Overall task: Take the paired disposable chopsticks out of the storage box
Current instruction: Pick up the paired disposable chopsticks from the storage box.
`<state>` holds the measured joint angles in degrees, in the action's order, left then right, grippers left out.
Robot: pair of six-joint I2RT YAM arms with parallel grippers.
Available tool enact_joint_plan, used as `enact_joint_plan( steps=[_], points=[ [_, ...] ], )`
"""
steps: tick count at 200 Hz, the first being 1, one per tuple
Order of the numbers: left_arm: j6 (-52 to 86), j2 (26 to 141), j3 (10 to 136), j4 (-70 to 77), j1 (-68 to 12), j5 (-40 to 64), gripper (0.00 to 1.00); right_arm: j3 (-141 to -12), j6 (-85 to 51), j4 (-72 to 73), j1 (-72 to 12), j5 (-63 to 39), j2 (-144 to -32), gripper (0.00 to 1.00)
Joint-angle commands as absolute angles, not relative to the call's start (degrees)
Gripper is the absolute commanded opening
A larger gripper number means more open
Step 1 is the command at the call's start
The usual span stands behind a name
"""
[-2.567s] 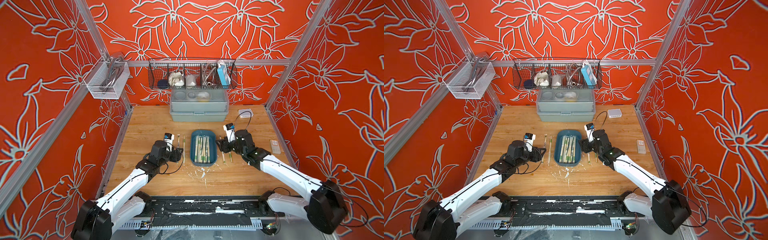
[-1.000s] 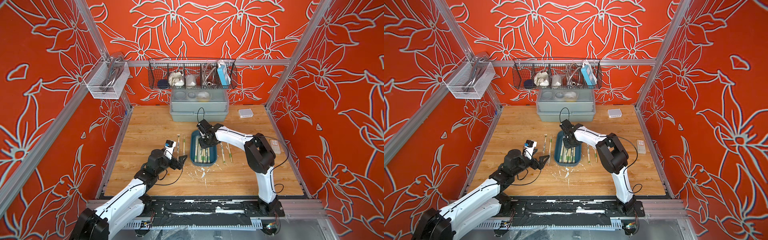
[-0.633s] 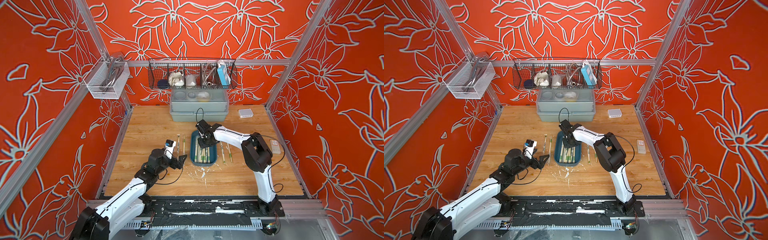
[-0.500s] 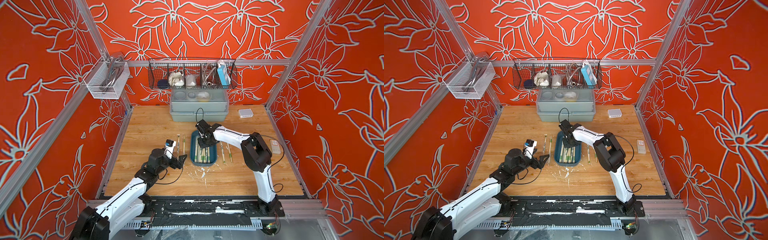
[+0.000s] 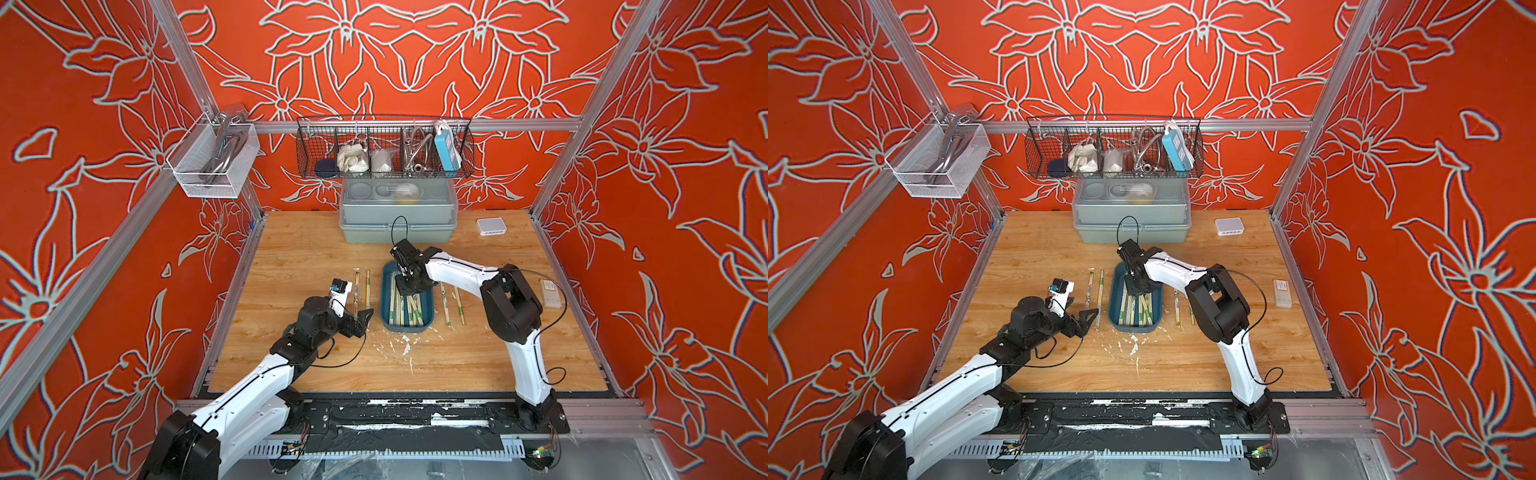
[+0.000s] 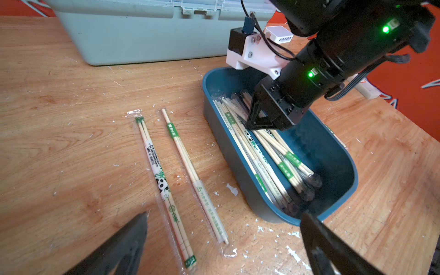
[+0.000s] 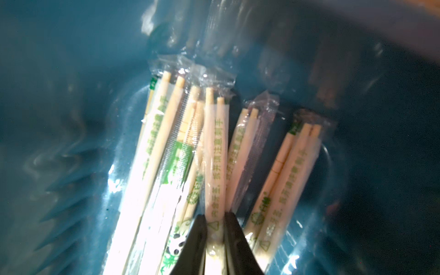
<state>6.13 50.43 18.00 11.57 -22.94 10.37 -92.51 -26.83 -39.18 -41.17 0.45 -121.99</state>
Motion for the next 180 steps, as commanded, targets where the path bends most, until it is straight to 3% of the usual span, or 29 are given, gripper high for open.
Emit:
enact_joint_plan(
  steps=[1, 180],
  points=[
    [5.36, 50.89, 19.78, 10.99, -23.25, 10.01, 1.00, -94.30, -28.74, -41.64, -41.53, 1.19, -121.96, 0.17],
    [5.80, 52.47, 20.39, 11.55, -23.28, 10.93, 0.99, -94.82, -32.21, -42.81, -41.42, 2.46, -113.59, 0.11]
  ],
)
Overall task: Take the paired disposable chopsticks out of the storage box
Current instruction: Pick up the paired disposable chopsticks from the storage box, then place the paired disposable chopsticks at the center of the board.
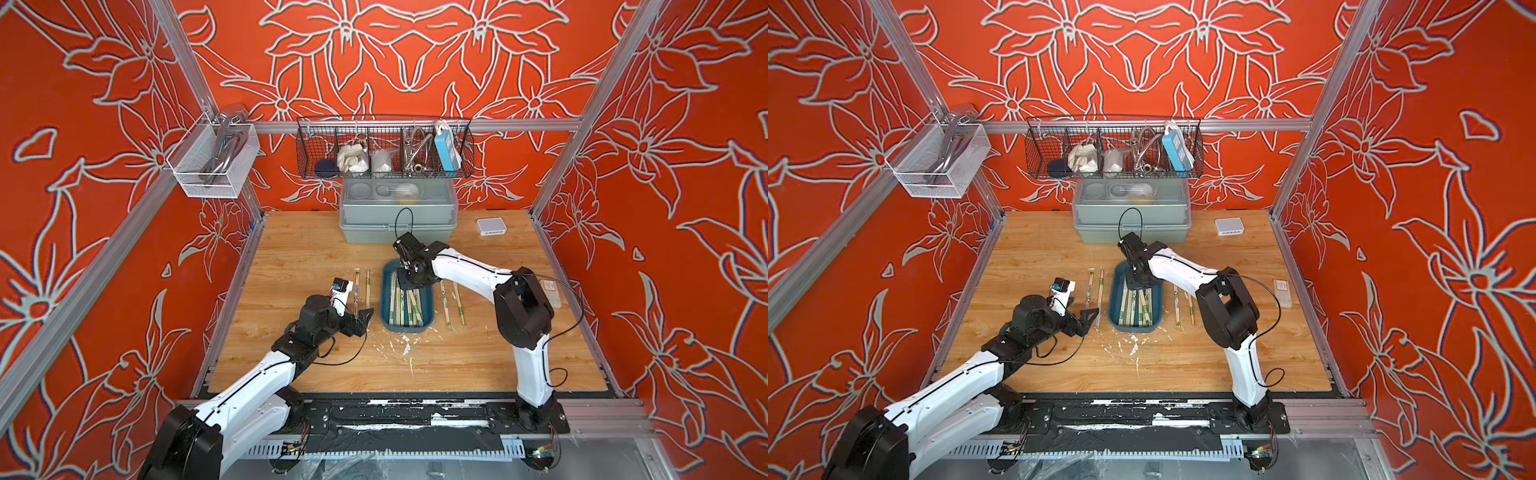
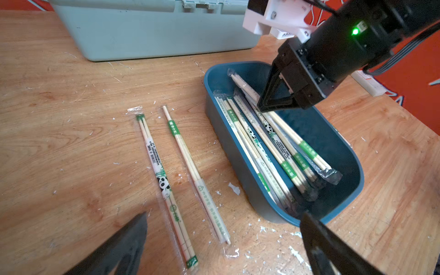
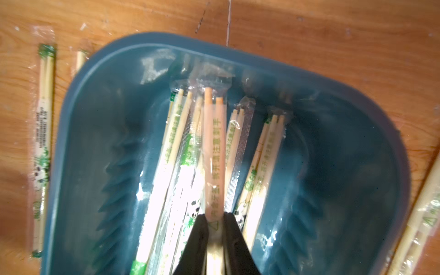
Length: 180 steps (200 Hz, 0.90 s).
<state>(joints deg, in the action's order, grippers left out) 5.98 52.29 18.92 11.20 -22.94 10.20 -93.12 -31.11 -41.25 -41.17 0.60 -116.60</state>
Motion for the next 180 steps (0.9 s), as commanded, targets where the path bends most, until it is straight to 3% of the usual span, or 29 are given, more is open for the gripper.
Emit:
enact_joint_plan(
  steps=[1, 91, 180],
  points=[
    [5.80, 52.51, 20.39, 11.58, -23.29, 11.00, 0.99, -94.78, -32.23, -42.81, -41.41, 2.46, -113.53, 0.11],
    [5.89, 53.33, 20.49, 12.06, -23.33, 11.92, 0.99, -90.88, -31.27, -42.92, -38.93, 3.36, -104.59, 0.12],
    [5.89, 53.33, 20.48, 11.95, -23.38, 11.72, 0.99, -77.51, -23.63, -41.54, -25.53, 4.52, -94.29, 0.12]
  ],
)
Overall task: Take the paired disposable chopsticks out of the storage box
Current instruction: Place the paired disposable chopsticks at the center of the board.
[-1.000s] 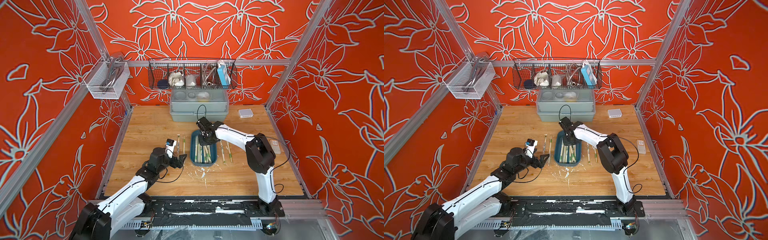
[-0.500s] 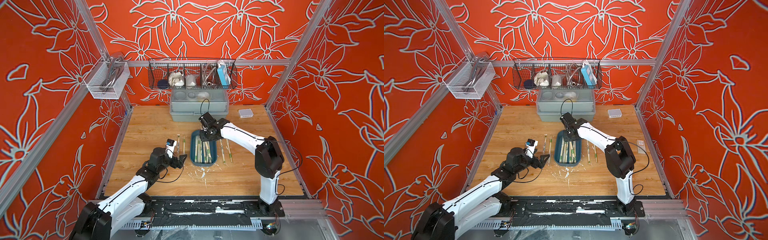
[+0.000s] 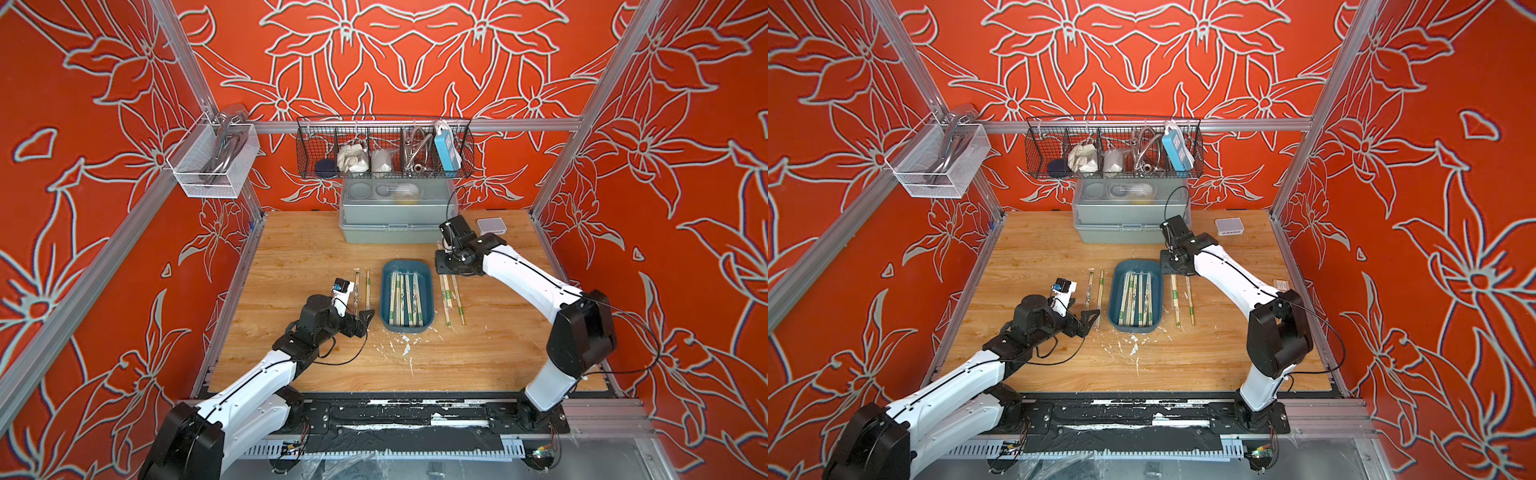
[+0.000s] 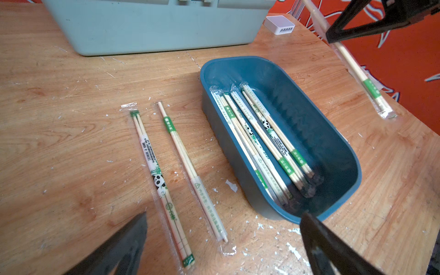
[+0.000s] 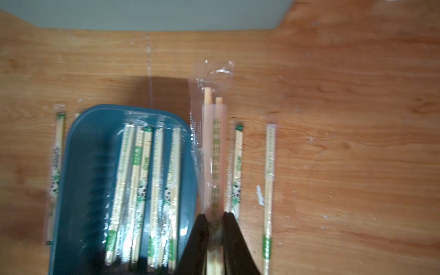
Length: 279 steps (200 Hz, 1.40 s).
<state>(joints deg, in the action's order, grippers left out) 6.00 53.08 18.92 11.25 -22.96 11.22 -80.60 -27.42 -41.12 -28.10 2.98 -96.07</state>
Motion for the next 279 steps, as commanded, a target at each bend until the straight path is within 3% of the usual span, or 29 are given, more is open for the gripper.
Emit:
enact_joint_plan(
  steps=[1, 112, 279],
  points=[
    [5.89, 53.34, 20.48, 11.95, -23.38, 11.75, 0.99, -77.34, -23.50, -41.47, -25.42, 4.55, -94.25, 0.12],
    [6.06, 55.19, 21.20, 11.93, -23.33, 12.58, 0.99, -65.71, -15.84, -31.32, -16.23, 3.55, -97.35, 0.11],
    [5.98, 56.25, 21.71, 11.97, -23.43, 13.16, 0.99, -64.60, -16.32, -27.89, -14.51, 1.80, -103.68, 0.12]
  ],
)
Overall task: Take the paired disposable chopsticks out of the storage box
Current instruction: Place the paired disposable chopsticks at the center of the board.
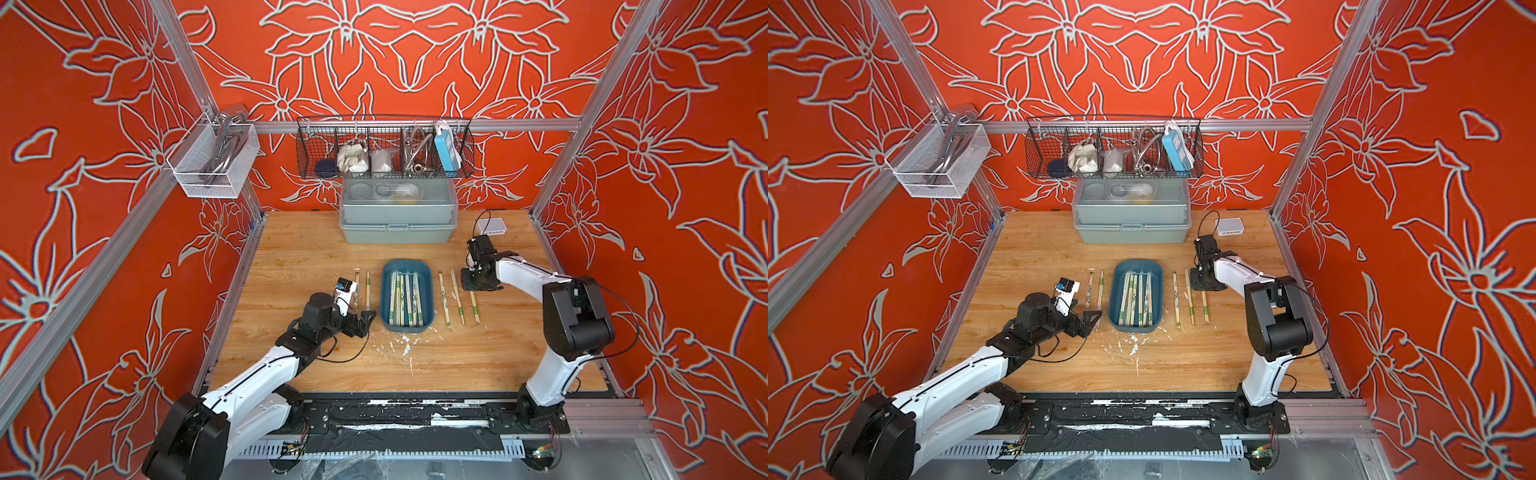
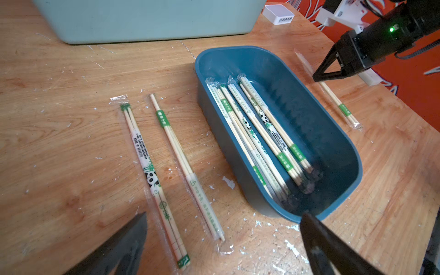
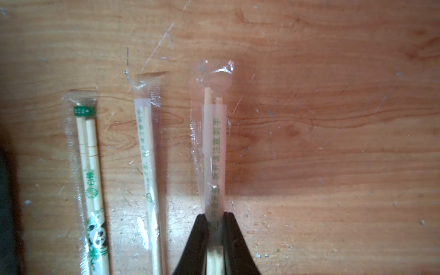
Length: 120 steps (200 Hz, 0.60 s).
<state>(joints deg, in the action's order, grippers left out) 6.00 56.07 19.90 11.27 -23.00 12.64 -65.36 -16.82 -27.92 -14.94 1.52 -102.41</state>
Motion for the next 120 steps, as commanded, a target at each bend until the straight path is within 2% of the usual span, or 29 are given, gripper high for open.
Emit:
enact_joint_plan(
  steps=[1, 43, 76, 120],
  points=[
    [5.98, 56.25, 21.71, 12.01, -23.45, 13.13, 0.99, -64.60, -16.34, -27.83, -14.55, 1.78, -103.69, 0.12],
    [5.98, 56.25, 21.80, 11.87, -23.40, 12.86, 0.99, -64.68, -16.34, -27.60, -14.50, 1.93, -104.51, 0.13],
    [5.96, 56.25, 21.88, 11.69, -23.46, 12.76, 0.99, -64.78, -16.68, -27.92, -14.42, 2.27, -104.68, 0.19],
    [5.89, 56.25, 21.88, 11.67, -23.47, 12.82, 0.99, -64.69, -16.87, -27.86, -14.41, 2.55, -104.68, 0.21]
  ],
)
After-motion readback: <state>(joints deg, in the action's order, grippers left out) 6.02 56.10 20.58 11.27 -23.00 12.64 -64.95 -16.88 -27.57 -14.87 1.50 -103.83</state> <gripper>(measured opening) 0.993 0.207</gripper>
